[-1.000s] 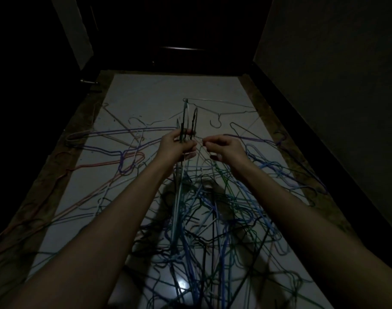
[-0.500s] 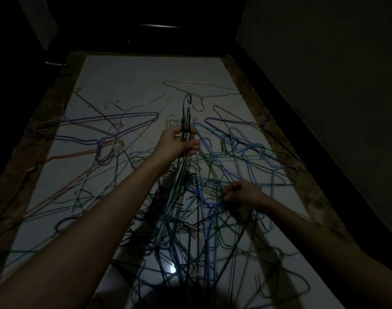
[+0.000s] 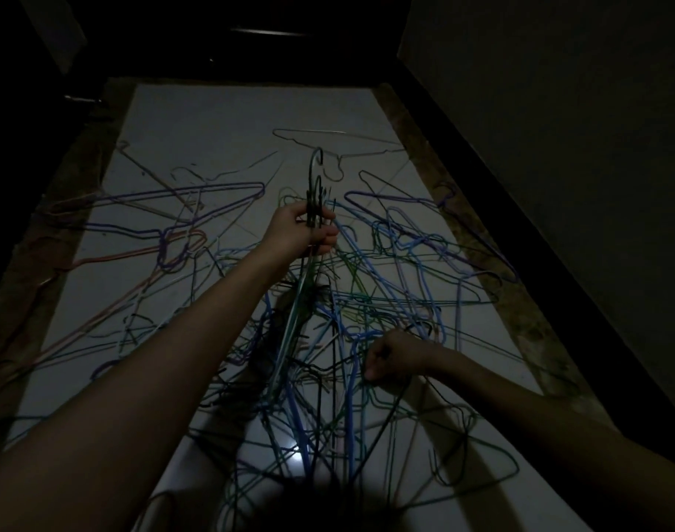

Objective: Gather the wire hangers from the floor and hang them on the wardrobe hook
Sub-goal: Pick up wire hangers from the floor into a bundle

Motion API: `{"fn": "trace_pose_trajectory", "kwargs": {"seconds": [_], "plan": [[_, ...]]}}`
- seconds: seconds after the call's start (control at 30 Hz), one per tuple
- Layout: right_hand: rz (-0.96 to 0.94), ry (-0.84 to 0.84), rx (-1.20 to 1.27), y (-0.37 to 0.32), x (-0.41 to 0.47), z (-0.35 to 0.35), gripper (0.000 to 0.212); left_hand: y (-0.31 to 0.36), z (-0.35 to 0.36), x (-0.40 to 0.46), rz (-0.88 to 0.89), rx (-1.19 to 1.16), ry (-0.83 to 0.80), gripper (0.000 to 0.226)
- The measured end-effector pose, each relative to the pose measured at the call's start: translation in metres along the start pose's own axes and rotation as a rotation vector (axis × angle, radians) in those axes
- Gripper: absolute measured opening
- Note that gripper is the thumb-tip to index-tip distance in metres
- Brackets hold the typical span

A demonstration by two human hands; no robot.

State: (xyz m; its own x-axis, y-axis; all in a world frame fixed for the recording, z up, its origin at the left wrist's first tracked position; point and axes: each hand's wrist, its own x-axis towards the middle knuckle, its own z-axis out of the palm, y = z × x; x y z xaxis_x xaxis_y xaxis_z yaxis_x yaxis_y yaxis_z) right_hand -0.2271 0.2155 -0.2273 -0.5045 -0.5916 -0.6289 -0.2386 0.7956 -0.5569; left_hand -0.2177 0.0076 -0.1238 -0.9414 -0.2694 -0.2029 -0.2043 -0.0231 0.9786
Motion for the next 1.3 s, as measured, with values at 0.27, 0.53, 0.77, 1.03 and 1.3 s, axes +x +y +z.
{"fn": "trace_pose_trajectory", "kwargs": {"seconds": [0.27,0.53,0.77,1.03,1.3], "plan": [[-0.032,0.149,0.057,-0.007,-0.023,-0.039,0.022,0.022,-0.019,-0.011,0.027,0.091,0.043,0.016],[-0.129,0.398,-0.023,-0.034,-0.056,-0.097,0.014,0.035,-0.036,-0.018,-0.004,0.226,-0.032,0.018],[-0.142,0.264,0.033,-0.048,-0.066,-0.101,0.028,0.041,-0.031,-0.028,-0.024,0.334,-0.141,0.015],[-0.189,0.331,-0.014,-0.075,-0.089,-0.118,0.022,0.057,-0.037,-0.038,-0.003,0.332,-0.169,0.014],[-0.150,0.568,0.123,-0.059,-0.089,-0.152,0.016,0.074,-0.042,-0.051,0.045,0.361,-0.252,0.012]]}}
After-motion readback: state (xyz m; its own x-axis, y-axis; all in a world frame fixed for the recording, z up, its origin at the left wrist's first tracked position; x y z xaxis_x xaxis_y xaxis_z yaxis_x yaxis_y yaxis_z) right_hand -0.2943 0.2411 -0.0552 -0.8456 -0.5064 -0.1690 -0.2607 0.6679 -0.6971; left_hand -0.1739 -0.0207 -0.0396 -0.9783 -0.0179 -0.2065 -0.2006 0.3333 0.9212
